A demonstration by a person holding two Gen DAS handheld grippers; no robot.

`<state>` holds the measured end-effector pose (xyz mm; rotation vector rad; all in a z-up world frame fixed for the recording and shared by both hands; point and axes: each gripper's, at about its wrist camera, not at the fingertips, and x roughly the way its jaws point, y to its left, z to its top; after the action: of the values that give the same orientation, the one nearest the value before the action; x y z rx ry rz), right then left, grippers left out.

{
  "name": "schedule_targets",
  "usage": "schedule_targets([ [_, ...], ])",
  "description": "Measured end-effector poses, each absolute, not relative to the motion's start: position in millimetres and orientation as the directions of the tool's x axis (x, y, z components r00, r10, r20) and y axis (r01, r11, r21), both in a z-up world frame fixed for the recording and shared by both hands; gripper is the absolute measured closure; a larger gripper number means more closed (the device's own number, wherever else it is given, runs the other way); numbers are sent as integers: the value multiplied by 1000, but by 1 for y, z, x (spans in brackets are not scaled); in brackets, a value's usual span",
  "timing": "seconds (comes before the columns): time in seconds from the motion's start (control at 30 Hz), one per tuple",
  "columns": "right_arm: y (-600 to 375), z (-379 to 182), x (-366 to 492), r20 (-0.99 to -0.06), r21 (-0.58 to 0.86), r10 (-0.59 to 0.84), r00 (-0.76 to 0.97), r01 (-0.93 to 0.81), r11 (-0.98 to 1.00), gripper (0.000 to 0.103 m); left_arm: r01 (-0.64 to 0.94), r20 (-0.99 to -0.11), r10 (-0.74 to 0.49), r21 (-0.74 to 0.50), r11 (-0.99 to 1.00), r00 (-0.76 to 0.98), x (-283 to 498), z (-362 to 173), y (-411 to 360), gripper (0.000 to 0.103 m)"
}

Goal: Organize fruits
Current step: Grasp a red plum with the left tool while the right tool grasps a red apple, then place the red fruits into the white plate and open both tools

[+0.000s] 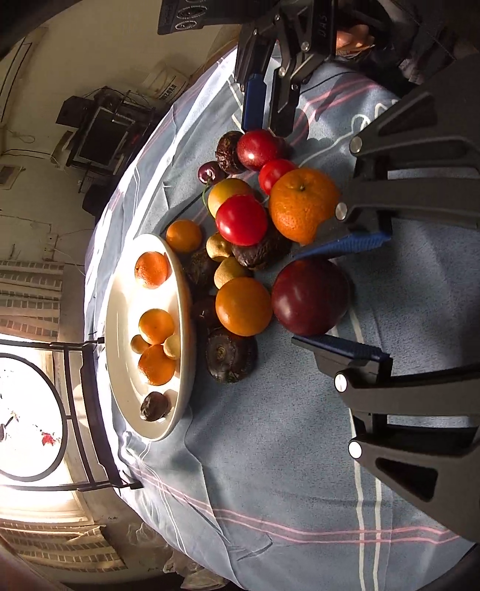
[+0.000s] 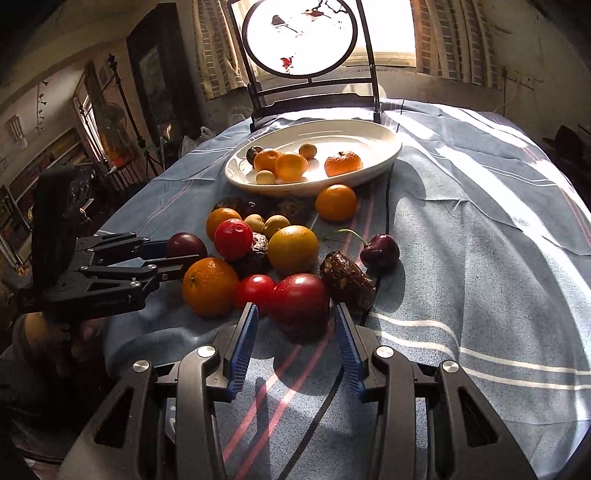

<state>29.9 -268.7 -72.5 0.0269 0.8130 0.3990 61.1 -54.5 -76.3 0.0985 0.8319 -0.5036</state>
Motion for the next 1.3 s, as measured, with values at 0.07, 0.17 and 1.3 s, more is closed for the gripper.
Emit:
schedule_targets([
  [0.07, -265, -73, 31, -700, 159, 346, 625, -336, 928, 46, 462, -715, -392, -109, 880, 578, 54, -70, -47, 64],
  [0.17, -261, -77, 40, -712, 158, 338, 616, -328, 931, 46, 456, -707, -399, -122, 882, 583, 48, -63, -39, 64],
  [1.3, -256, -25, 222, -662, 278, 383, 644, -264, 924, 66, 340, -701, -325, -124, 932, 635, 200, -39, -46, 64],
])
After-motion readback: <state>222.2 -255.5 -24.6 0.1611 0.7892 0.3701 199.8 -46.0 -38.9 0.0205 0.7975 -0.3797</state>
